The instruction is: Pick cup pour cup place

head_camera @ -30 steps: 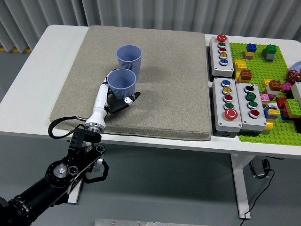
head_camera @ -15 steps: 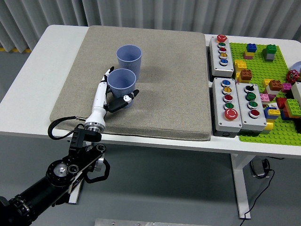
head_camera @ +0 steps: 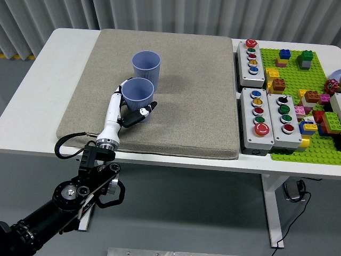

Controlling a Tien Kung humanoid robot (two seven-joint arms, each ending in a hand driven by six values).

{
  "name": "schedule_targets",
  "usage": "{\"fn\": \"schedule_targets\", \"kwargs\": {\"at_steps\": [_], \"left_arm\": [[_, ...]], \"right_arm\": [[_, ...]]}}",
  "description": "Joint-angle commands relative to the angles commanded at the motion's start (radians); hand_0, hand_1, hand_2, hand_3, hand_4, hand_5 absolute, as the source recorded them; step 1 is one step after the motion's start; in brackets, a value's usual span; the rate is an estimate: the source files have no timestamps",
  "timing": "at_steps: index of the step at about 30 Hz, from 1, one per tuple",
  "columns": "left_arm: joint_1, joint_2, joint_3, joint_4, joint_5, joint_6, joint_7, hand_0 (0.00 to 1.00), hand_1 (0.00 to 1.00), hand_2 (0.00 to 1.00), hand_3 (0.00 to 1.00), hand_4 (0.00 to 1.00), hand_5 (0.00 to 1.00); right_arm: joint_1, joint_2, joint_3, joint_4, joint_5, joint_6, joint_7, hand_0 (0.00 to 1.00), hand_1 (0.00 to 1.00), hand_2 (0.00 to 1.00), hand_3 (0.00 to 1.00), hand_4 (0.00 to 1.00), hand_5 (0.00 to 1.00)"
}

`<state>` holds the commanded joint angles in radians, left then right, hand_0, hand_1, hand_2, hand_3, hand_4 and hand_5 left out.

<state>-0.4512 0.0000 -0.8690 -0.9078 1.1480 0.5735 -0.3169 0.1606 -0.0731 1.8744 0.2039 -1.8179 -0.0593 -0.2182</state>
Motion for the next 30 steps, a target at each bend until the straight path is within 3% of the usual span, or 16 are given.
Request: {"fn": "schedule_targets", "kwargs": {"at_steps": [1, 6, 7, 24, 25, 30], "left_arm": [[0.000, 0.000, 0.001, 0.000, -0.004, 0.002, -0.002, 0.588, 0.649, 0.735, 0.726, 0.936, 0.300], [-0.004, 0.000, 0.007, 0.002, -0.013, 0.005, -0.006, 0.588, 0.649, 0.735, 0.726, 0.936, 0.300], [-0.004, 0.000, 0.008, 0.002, -0.013, 0.005, -0.006, 0.576, 0.632, 0.696, 0.642, 0.919, 0.280], [-0.007, 0.000, 0.022, 0.011, -0.030, 0.011, -0.018, 0.553, 0.611, 0.678, 0.636, 0.898, 0.248], [-0.006, 0.000, 0.022, 0.011, -0.030, 0.011, -0.018, 0.517, 0.552, 0.611, 0.617, 0.889, 0.218], [-0.003, 0.000, 0.025, 0.009, -0.037, 0.015, -0.027, 0.517, 0.552, 0.611, 0.617, 0.889, 0.218]], "right_arm": [[0.000, 0.000, 0.000, 0.000, -0.001, 0.000, 0.000, 0.700, 0.705, 0.671, 0.634, 0.054, 0.313], [0.002, 0.000, 0.001, 0.000, -0.001, 0.000, 0.000, 0.700, 0.705, 0.671, 0.634, 0.054, 0.313], [0.003, 0.000, 0.001, 0.000, -0.001, 0.000, 0.000, 0.700, 0.706, 0.671, 0.634, 0.054, 0.314], [0.004, 0.000, 0.002, 0.000, -0.004, 0.001, -0.001, 0.700, 0.705, 0.671, 0.634, 0.054, 0.313], [0.003, 0.000, 0.002, 0.000, -0.004, 0.001, -0.001, 0.700, 0.705, 0.671, 0.634, 0.054, 0.314], [0.002, 0.000, 0.004, 0.001, -0.008, 0.002, -0.001, 0.700, 0.705, 0.671, 0.634, 0.054, 0.314]]}}
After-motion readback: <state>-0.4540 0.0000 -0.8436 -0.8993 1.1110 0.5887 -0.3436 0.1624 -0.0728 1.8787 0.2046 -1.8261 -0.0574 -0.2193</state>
